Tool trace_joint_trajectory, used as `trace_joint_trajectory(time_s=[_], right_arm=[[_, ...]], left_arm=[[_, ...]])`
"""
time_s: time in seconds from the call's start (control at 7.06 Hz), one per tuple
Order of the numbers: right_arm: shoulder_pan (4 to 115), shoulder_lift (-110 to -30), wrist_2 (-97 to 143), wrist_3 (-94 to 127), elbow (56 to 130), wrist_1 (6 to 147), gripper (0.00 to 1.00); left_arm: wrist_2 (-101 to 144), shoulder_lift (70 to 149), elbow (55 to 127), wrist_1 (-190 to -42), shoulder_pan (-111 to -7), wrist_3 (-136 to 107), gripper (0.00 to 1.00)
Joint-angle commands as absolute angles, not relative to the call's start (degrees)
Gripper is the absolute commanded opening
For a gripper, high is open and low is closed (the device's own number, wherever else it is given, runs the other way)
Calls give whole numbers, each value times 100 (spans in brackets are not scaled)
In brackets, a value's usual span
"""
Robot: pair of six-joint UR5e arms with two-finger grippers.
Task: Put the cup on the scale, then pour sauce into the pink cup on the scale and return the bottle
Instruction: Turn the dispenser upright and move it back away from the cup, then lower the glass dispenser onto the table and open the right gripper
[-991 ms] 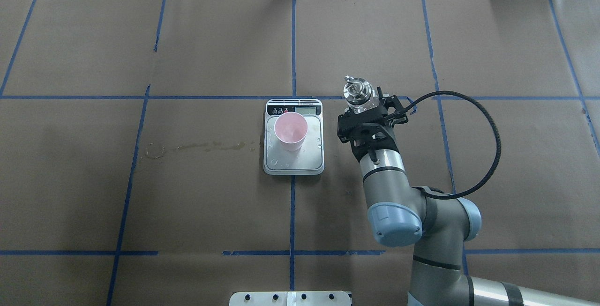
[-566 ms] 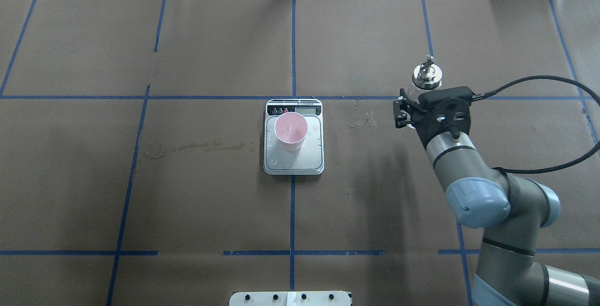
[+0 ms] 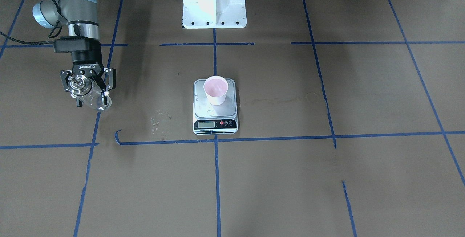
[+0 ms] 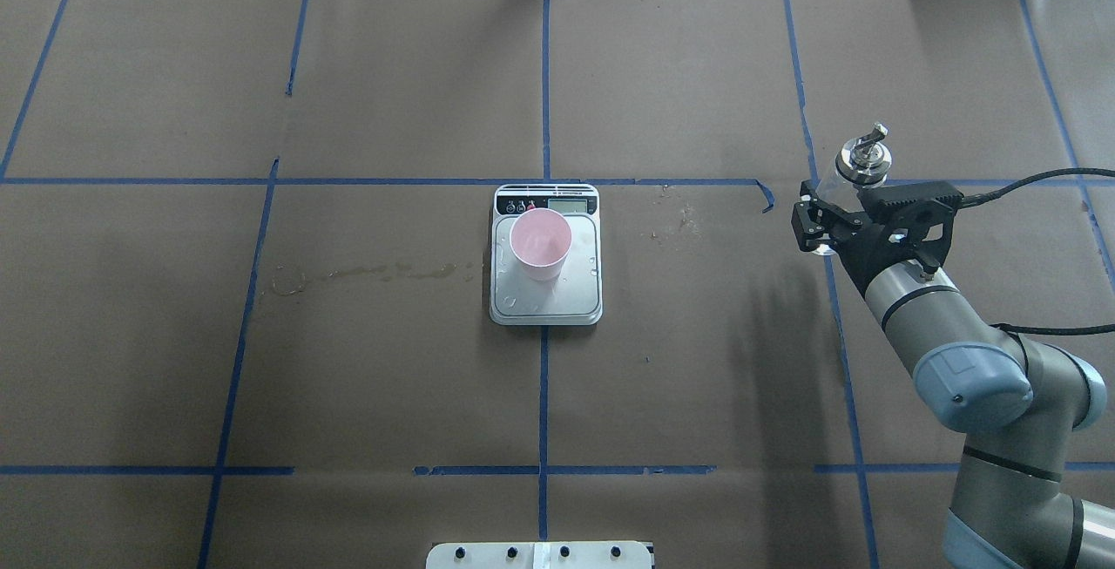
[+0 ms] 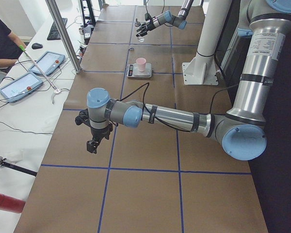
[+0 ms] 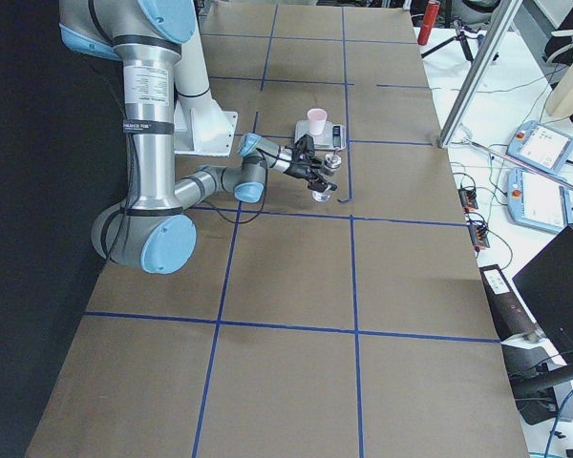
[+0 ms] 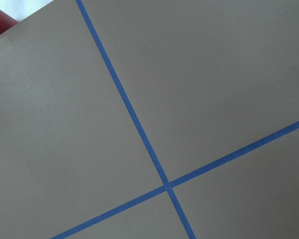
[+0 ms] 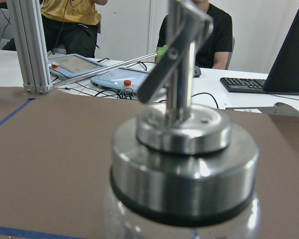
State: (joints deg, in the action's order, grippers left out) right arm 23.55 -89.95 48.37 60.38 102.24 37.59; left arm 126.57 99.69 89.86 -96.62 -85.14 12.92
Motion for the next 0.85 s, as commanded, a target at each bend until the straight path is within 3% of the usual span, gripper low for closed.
trace_joint_trajectory(time_s=[0.0, 0.71], right_arm=[[2338, -8860, 4703, 5968, 9354, 2727, 0], [2338, -8816, 4439, 5959, 9168, 2707, 0]], left_arm=[[12656, 9976, 8974, -9668, -8508, 1292, 100], [12656, 9984, 8947, -9668, -8508, 1292, 100]])
